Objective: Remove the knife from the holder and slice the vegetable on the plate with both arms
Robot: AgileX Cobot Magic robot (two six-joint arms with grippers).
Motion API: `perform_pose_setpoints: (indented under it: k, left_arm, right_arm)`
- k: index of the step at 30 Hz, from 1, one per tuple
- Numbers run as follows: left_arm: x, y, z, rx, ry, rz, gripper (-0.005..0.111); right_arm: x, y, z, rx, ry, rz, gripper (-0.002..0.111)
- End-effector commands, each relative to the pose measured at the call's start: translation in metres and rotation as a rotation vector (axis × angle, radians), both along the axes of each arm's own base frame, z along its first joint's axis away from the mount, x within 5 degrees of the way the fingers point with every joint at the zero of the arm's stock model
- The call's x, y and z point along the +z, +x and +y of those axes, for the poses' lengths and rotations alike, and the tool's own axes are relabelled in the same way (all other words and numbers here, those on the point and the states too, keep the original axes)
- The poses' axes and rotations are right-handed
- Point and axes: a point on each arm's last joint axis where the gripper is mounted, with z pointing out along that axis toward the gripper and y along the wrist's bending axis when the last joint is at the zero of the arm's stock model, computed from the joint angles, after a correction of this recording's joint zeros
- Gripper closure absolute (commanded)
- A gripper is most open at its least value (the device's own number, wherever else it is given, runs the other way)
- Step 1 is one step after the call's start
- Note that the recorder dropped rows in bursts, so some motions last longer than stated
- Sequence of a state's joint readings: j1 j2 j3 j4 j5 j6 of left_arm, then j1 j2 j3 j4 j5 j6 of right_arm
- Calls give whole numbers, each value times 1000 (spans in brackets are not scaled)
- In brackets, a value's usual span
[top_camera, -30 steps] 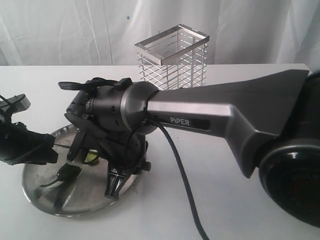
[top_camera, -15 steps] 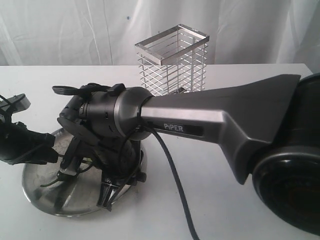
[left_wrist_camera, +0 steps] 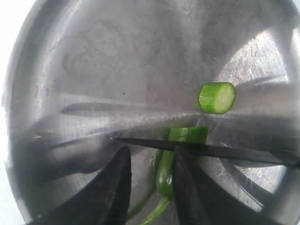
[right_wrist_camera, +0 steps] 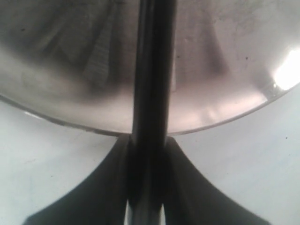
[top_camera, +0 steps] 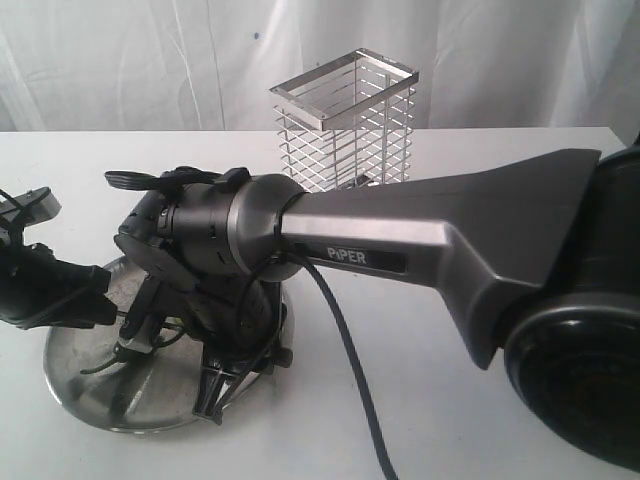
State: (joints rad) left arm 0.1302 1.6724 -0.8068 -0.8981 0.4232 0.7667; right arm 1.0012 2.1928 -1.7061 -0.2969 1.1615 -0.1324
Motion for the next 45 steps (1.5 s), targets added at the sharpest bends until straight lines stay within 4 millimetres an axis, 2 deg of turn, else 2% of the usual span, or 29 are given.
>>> perform_pose_setpoints:
  k: [1, 7, 22, 24, 26, 28, 30, 33, 35, 42, 44, 45]
  left_arm:
    - [2, -1, -4, 0, -33, 8, 71]
    - [6, 0, -5, 0, -59, 4, 71]
    - [22, 13, -7, -9, -99, -40, 71]
    - [25, 15, -7, -14, -102, -50, 76]
    - [26, 16, -7, -23, -93, -54, 88]
    - [24, 16, -6, -25, -85, -52, 95]
    - [13, 20, -6, -12, -72, -31, 96]
    - [-27, 28, -15, -17, -13, 50, 92]
    - [-44, 29, -18, -22, -7, 95, 88]
    - [-46, 28, -18, -26, -10, 106, 87]
    - [-36, 29, -18, -24, -6, 72, 87]
    - [-20, 30, -17, -28, 8, 17, 87]
  right_arm:
    - [-4, 1, 2, 5, -10, -4, 108]
    - [-15, 0, 1, 1, -44, 15, 108]
    - [-14, 0, 1, 0, -50, 16, 108]
    - [-14, 0, 1, 0, -50, 16, 108]
    - [-14, 0, 1, 1, -51, 15, 108]
    - [-14, 0, 1, 1, -51, 15, 108]
    - [-14, 0, 1, 1, -51, 15, 108]
    - [-14, 0, 0, -1, -60, 19, 108]
    - [-14, -1, -2, -2, -86, 30, 108]
    - [-14, -1, -3, 22, -94, 30, 108]
    - [-14, 0, -3, 23, -95, 29, 108]
    - [-14, -1, -3, 22, -94, 29, 108]
